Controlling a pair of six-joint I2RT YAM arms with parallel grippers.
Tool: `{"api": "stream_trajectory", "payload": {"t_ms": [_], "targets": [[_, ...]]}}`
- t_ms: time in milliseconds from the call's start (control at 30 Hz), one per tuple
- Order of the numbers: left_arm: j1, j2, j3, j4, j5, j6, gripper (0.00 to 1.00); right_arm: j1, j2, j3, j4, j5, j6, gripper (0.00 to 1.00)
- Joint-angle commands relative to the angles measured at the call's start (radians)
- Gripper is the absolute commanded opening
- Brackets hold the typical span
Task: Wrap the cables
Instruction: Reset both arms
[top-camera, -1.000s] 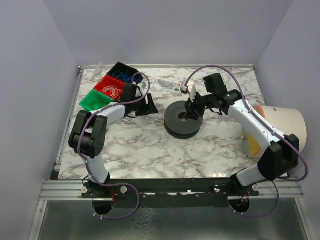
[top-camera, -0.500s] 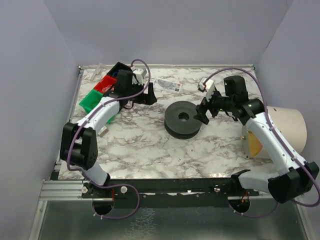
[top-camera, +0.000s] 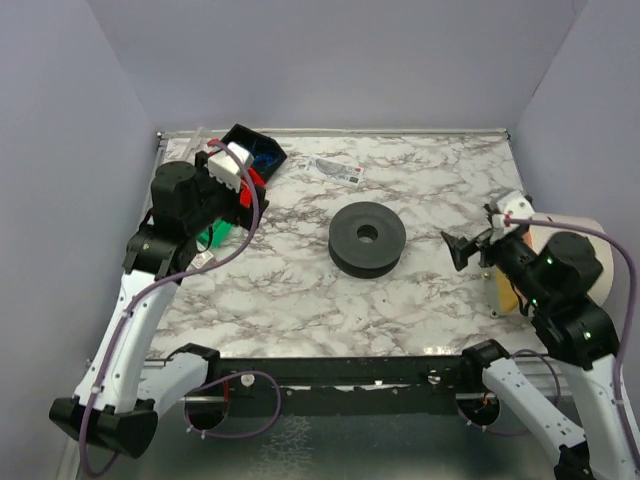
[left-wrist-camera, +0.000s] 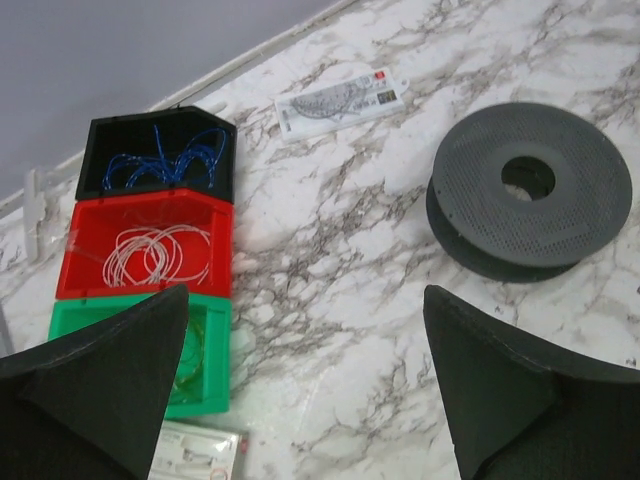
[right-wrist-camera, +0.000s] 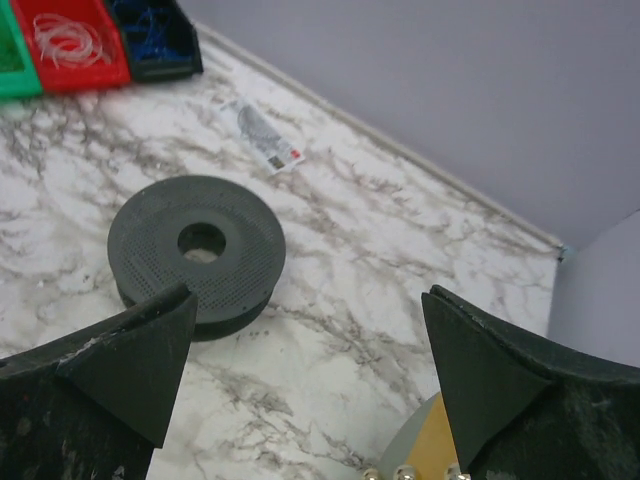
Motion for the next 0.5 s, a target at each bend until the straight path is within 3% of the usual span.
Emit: {"api": "stream_trajectory", "payload": {"t_ms": [0,100,267,467], "targets": [[0.022,-0.139,-0.101,-0.163,0.012,0.142,0.99,-0.008,-0.149,-0.039,-0.010,0.097,-0.015,1.00],[0.023,-0.222,-0.165,-0.231,0.064,0.210,0.99,-0.029,-0.228,-0.065,-0.038,0.062,-0.023,1.00],[0.033,-0.305,-0.234,-0.224,0.076,0.172,0.99,-0.052,-0.244,-0.069,-0.071,-0.024,-0.013,1.00],[0.056,-0.316,-0.218,-0.189,0.034,0.093,0.99,-0.062,-0.215,-0.066,-0.023,0.012,0.021,1.00]]}}
